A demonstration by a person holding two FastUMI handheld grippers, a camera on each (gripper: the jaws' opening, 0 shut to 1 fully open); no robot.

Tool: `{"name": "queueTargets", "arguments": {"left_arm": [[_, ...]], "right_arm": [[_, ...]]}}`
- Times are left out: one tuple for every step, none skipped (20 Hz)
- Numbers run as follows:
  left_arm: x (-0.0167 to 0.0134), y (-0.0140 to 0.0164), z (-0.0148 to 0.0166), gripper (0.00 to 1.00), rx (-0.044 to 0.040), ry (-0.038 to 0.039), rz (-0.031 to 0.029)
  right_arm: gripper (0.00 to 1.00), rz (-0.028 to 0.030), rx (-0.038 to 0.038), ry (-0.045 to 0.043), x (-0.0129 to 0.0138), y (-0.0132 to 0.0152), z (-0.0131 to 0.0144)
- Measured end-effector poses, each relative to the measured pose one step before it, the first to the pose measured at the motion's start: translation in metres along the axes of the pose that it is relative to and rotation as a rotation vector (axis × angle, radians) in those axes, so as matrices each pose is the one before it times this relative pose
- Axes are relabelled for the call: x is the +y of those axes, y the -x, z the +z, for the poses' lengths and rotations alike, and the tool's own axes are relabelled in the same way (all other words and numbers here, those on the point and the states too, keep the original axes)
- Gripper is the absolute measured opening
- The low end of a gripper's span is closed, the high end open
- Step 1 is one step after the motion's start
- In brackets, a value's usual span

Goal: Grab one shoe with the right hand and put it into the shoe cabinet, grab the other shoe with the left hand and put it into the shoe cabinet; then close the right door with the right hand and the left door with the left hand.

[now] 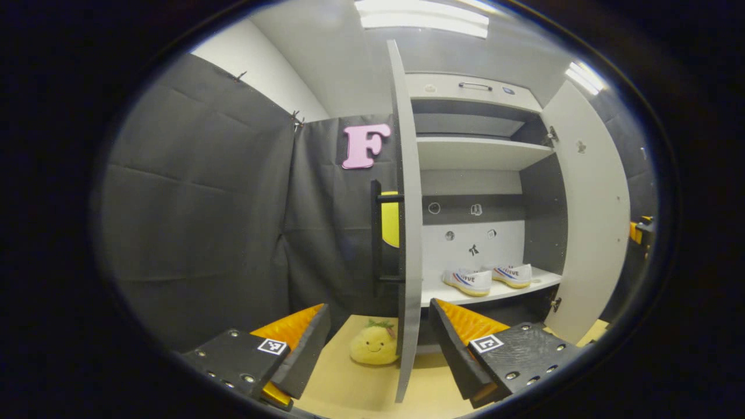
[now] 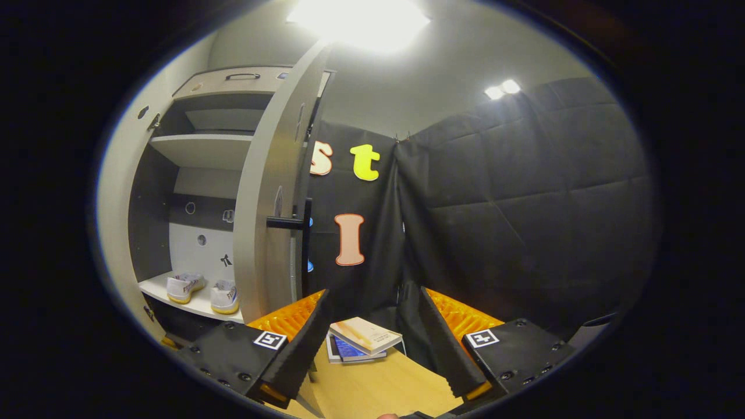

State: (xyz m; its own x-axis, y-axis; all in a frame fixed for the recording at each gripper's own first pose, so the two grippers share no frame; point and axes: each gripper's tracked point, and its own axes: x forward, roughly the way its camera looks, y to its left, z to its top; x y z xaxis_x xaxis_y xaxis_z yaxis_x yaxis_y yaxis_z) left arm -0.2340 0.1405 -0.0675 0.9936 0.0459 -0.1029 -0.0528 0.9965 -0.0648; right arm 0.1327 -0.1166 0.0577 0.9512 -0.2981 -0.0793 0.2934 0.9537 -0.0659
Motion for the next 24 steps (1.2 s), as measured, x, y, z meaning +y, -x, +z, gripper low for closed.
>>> {"name": "queueTargets", "arguments": {"left_arm": [[0.00060, 0.00002, -0.00189, 0.97, 0.00111, 0.00066, 0.00159], [0.00082, -0.00028, -0.00007, 0.93, 0.00096, 0.00078, 0.00164], [-0.00001, 0.00077, -0.00103, 0.97, -0.00046, 0.00264, 0.00075], [0.00105, 0.00016, -0.00104, 0.97, 0.00264, 0.00291, 0.00088], [0.00210, 0.00137, -0.00179, 0.97, 0.00149, 0.00146, 0.00319], [0.00270, 0.00073, -0.00068, 1.00, 0.00152, 0.00118, 0.00449], [0.00196, 0.00131, -0.00046, 0.97, 0.00051, 0.00129, 0.00384], [0.00293, 0.00099, -0.00012, 0.97, 0.00101, 0.00103, 0.00624], [0.00329, 0.00130, -0.00052, 1.00, 0.00074, 0.00062, 0.00715], [0.00321, 0.00017, -0.00051, 1.00, 0.00197, 0.00056, 0.00638], [0.00342, 0.00101, -0.00052, 1.00, 0.00199, 0.00046, 0.00813], [0.00392, -0.00012, 0.00007, 0.97, 0.00095, -0.00005, 0.00765], [0.00371, -0.00023, -0.00120, 1.00, 0.00100, -0.00043, 0.00811], [0.00340, 0.00008, 0.00029, 1.00, 0.00223, -0.00062, 0.00648], [0.00306, -0.00135, -0.00123, 1.00, 0.00097, -0.00132, 0.00755], [0.00358, -0.00114, 0.00062, 1.00, -0.00006, -0.00142, 0.00725], [0.00483, -0.00066, -0.00060, 1.00, -0.00046, -0.00117, 0.00797], [0.00406, -0.00224, -0.00049, 1.00, 0.00175, 0.00051, 0.00975], [0.00398, -0.00140, -0.00063, 1.00, 0.00303, 0.00166, 0.00744], [0.00440, -0.00317, 0.00097, 1.00, 0.00073, 0.00113, 0.00729], [0.00509, -0.00246, -0.00003, 1.00, 0.00085, -0.00079, 0.01080], [0.00411, -0.00426, 0.00187, 1.00, -0.00421, -0.00010, 0.01010], [0.00269, -0.00494, 0.00310, 0.97, -0.00551, 0.00001, 0.00590], [0.00310, -0.00597, 0.00508, 1.00, -0.00608, -0.00105, 0.00734]], "right_arm": [[0.92, 0.02664, -0.00333, 0.00051, 0.01073, 0.00281, 0.00073], [0.92, 0.02392, -0.00685, -0.00013, 0.01031, 0.00242, 0.00121], [0.92, 0.02482, -0.00478, -0.00032, 0.00780, 0.00182, 0.00087], [0.92, 0.01837, -0.00306, -0.00167, 0.00787, 0.00119, 0.00077], [0.92, 0.01909, -0.00159, -0.00009, 0.00863, 0.00060, 0.00024], [0.96, 0.01632, -0.00075, -0.00031, 0.00832, 0.00025, 0.00030], [0.96, 0.01504, -0.00131, 0.00154, 0.00662, 0.00077, 0.00056], [0.96, 0.01356, 0.00055, 0.00005, 0.00591, -0.00047, 0.00022], [0.96, 0.01437, 0.00112, -0.00139, 0.00401, -0.00160, 0.00011], [0.96, 0.01584, 0.00087, -0.00222, 0.00679, -0.00056, -0.00014], [0.96, 0.01584, -0.00045, -0.00283, 0.00623, -0.00153, 0.00056], [0.96, 0.01580, -0.00083, -0.00101, 0.00815, -0.00206, 0.00075], [0.96, 0.01401, -0.00293, 0.00037, 0.00738, -0.00303, 0.00027], [0.96, 0.01468, -0.00049, 0.00176, 0.00582, -0.00293, 0.00005], [0.92, 0.00948, -0.00310, 0.00260, 0.00514, -0.00250, 0.00084], [0.97, 0.00516, -0.00283, 0.00361, 0.00279, 0.00001, 0.00002], [0.98, 0.00729, -0.00392, 0.00150, 0.00312, -0.00070, 0.00149], [0.97, 0.00567, -0.00514, -0.00047, 0.00257, -0.00197, 0.00046], [0.97, 0.00467, -0.00615, -0.00097, 0.00128, -0.00083, 0.00112], [0.99, 0.00552, -0.00648, -0.00255, 0.00136, 0.00205, 0.00108], [0.99, 0.00511, -0.00652, -0.00273, 0.00065, 0.00096, 0.00182], [0.99, 0.00182, -0.00506, -0.00259, -0.00096, 0.00223, 0.00131], [0.99, 0.00000, -0.00251, -0.00312, -0.00109, 0.00279, 0.00030], [0.99, 0.00097, 0.00053, -0.00341, -0.00154, 0.00247, -0.00050]]}}
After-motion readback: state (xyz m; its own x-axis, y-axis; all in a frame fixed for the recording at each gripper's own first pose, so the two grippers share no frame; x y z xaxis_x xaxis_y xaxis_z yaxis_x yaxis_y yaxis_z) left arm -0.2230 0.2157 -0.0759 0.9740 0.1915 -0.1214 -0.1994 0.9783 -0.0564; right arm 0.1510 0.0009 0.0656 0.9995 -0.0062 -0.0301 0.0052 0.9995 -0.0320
